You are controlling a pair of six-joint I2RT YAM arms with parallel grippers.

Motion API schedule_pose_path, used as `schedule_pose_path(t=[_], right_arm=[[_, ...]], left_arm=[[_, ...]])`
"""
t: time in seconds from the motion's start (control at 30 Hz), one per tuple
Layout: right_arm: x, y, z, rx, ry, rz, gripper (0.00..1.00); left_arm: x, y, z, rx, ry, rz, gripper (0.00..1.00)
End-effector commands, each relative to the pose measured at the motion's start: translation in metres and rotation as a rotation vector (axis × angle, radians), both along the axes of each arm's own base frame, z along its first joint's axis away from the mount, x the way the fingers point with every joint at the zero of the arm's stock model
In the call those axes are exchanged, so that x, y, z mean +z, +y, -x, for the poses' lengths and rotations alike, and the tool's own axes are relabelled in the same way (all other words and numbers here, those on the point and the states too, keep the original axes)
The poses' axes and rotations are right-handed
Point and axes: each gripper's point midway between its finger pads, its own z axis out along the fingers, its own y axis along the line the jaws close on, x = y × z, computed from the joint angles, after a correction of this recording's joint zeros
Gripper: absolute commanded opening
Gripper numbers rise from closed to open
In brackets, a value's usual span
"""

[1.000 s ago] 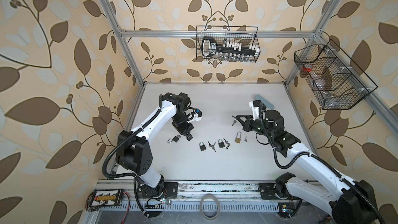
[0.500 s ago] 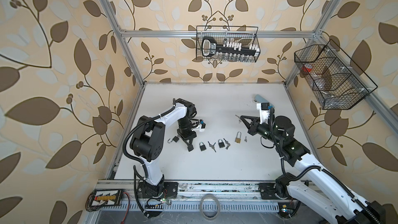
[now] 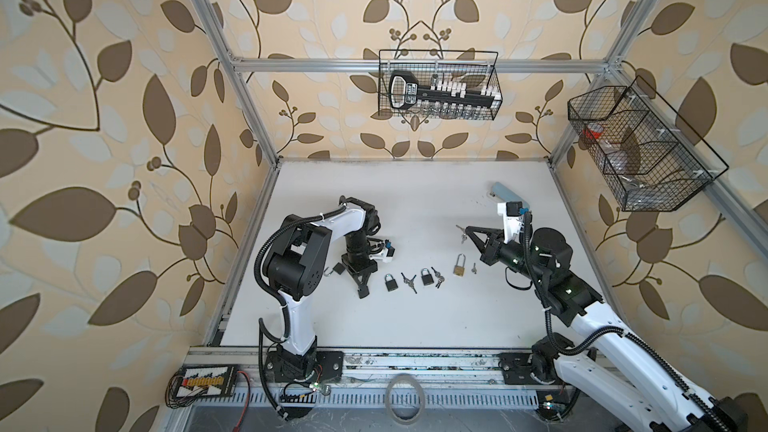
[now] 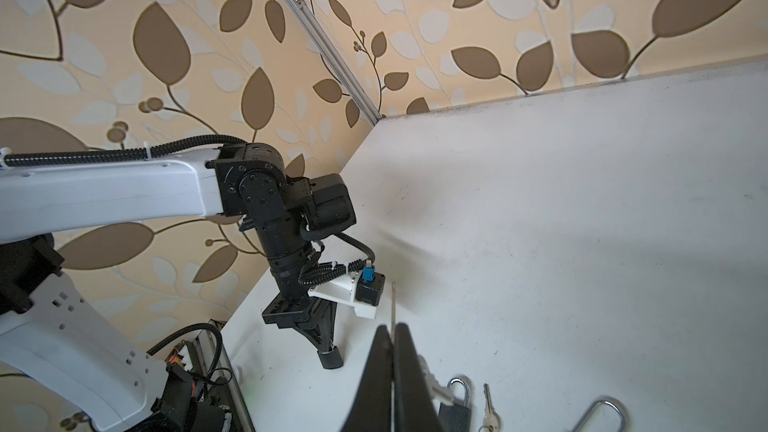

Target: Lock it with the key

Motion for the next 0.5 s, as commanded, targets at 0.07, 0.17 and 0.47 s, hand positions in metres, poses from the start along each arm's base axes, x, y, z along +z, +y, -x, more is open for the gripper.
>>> schedule_pose_path(t=[0.07, 0.17, 0.47], right_arm=[[-0.013, 0.003, 0.006, 0.027, 0.022, 0.019, 0.00], [-0.014, 0.003, 0.006, 0.028, 0.025, 0.018, 0.00], [-0.024, 0.002, 0.005, 0.025, 0.021, 0.058, 0.00]], left_arm=[[-0.005, 0.001, -0.003, -0.031, 0.017, 0.011, 0.15], [-0.010, 0.005, -0.005, -0.031, 0.012, -0.011, 0.44], [0.001, 0.006, -0.034, 0.008, -0.119, -0.033, 0.62]])
